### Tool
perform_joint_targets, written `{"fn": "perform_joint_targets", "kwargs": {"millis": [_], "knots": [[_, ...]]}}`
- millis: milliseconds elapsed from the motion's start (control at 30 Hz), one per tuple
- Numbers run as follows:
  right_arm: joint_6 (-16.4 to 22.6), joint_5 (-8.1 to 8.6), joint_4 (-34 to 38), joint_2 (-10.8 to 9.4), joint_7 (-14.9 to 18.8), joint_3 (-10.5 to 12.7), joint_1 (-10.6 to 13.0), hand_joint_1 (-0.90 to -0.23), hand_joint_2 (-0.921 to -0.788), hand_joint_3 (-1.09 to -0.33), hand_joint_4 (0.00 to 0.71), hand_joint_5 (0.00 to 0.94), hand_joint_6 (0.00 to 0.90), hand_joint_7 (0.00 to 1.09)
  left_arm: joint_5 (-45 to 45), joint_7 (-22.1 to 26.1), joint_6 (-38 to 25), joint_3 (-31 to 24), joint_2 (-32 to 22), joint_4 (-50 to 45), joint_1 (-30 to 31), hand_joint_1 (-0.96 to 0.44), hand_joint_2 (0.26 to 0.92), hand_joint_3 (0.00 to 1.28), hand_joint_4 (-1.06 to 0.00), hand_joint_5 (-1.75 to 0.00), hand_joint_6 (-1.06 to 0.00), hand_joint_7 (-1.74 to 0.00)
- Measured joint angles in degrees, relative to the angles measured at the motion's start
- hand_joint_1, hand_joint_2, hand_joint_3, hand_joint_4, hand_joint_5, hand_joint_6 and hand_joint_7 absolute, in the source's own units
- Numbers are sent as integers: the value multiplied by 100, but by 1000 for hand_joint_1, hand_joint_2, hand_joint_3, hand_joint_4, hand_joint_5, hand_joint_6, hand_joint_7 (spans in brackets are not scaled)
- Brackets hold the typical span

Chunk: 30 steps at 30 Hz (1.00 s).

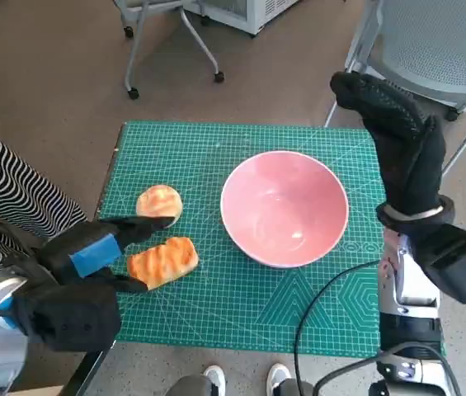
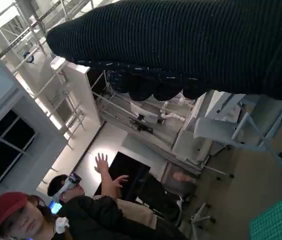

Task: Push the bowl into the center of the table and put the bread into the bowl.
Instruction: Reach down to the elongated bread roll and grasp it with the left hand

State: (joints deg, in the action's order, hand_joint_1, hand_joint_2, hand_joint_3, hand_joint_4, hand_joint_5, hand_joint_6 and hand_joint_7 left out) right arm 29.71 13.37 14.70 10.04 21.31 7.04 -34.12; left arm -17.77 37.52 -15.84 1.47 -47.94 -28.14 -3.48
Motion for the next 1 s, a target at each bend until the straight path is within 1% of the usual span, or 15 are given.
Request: {"fn": "perform_joint_targets", "kwargs": {"millis": [467, 633, 867, 1000], "knots": [[53, -1, 38, 27, 0, 6, -21, -705, -921, -628, 152, 4, -1, 542, -209, -42, 73, 362, 164, 535, 45, -572, 921, 53, -350, -9, -296, -108], [54, 0, 52, 55, 1, 13, -39, -703, -921, -629, 151, 4, -1, 540, -294, -100, 51, 523, 309, 649, 37, -566, 921, 54, -353, -10, -298, -103], [61, 19, 63, 58, 4, 13, -44, -698, -921, -626, 153, 4, -1, 537, -542, -260, 33, 753, 514, 870, 16, -544, 921, 52, -390, -26, -311, -99], [65, 27, 63, 58, 8, 13, -44, -697, -921, -626, 152, 3, -1, 536, -694, -441, 90, 824, 613, 1018, 5, -502, 920, 43, -438, -47, -351, -110]]}}
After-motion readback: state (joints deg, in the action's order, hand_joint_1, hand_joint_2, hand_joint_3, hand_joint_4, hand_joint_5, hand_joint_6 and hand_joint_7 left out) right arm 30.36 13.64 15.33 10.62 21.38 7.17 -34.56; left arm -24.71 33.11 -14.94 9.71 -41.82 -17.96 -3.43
